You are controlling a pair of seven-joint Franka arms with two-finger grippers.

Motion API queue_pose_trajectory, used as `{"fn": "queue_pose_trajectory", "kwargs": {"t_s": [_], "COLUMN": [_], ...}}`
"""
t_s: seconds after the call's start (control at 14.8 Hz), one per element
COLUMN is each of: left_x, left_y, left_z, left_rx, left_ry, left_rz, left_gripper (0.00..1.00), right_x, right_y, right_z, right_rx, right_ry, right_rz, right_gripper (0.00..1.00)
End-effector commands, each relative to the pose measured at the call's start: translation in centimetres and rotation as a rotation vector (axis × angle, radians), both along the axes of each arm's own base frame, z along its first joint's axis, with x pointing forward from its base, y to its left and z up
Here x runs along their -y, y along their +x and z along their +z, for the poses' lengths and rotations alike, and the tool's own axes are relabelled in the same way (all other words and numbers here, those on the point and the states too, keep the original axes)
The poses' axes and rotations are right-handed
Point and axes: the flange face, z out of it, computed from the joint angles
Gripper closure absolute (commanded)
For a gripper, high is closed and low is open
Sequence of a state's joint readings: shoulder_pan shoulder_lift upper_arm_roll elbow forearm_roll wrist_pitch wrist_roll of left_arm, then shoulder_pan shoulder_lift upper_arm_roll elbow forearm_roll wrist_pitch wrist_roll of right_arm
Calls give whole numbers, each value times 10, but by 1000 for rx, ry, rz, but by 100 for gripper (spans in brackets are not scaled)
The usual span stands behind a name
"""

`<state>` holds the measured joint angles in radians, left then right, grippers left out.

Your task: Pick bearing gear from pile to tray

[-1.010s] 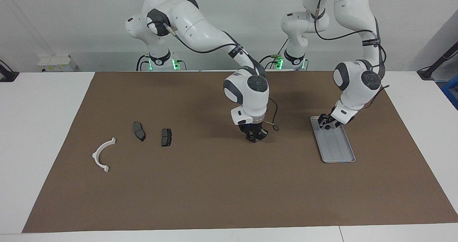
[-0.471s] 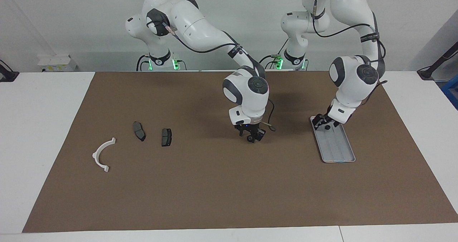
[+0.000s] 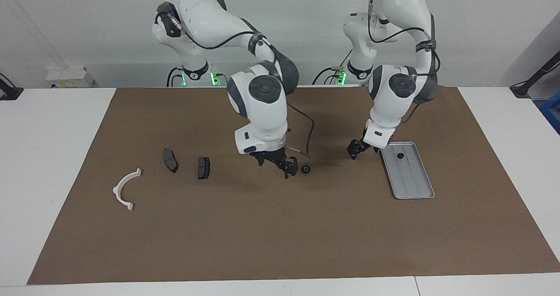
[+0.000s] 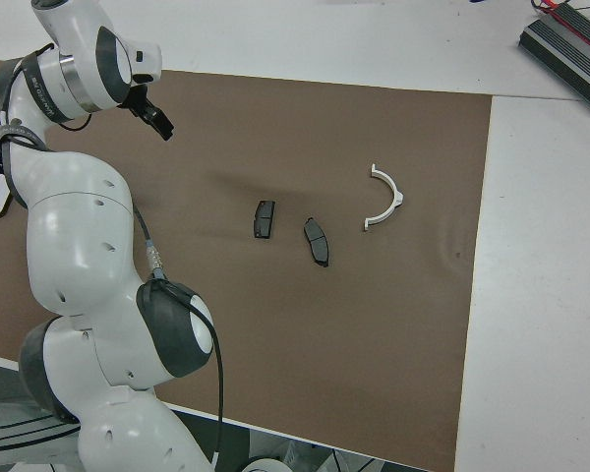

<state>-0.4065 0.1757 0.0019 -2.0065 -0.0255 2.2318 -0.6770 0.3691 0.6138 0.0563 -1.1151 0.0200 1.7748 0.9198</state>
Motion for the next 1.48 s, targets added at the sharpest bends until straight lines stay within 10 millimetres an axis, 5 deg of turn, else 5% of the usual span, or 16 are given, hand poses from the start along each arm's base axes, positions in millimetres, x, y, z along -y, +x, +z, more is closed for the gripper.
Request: {"fn": "queue_pose_trajectory", "kwargs": {"t_s": [0.0,0.13,0.2,0.4,0.61,0.94,1.14,1.21,1.35,1.41], "left_x": [76,118,123,122,117,118,134,136,134,135], "left_y": [11,9,7,3,-5,-1,-10,-6,2,6], "left_z": [-29,-51,-56,-67,-84,-88,-103,-97,-86,-79], "left_rx": [-10,4,11,9,15,21,4,7,-19,-28], "left_ry": [-1,-9,-12,-4,-6,-11,2,0,19,25], "left_rz": [65,83,84,79,76,81,77,80,85,86], "left_gripper": [0,0,0,0,10,12,17,29,86,99], "right_x": [16,40,55,98,143,220,247,257,266,266], "right_y": [-2,1,5,14,20,-39,-74,-83,-103,-115], "right_z": [-5,-2,-3,-4,6,45,94,108,141,156], "right_rx": [-41,-62,-75,-85,-65,56,57,55,64,67], "right_ry": [2,-9,-13,-17,-22,-51,-64,-69,-74,-75], "right_rz": [69,98,102,145,277,526,600,615,635,639], "right_gripper": [0,0,0,0,0,0,0,0,0,0]}}
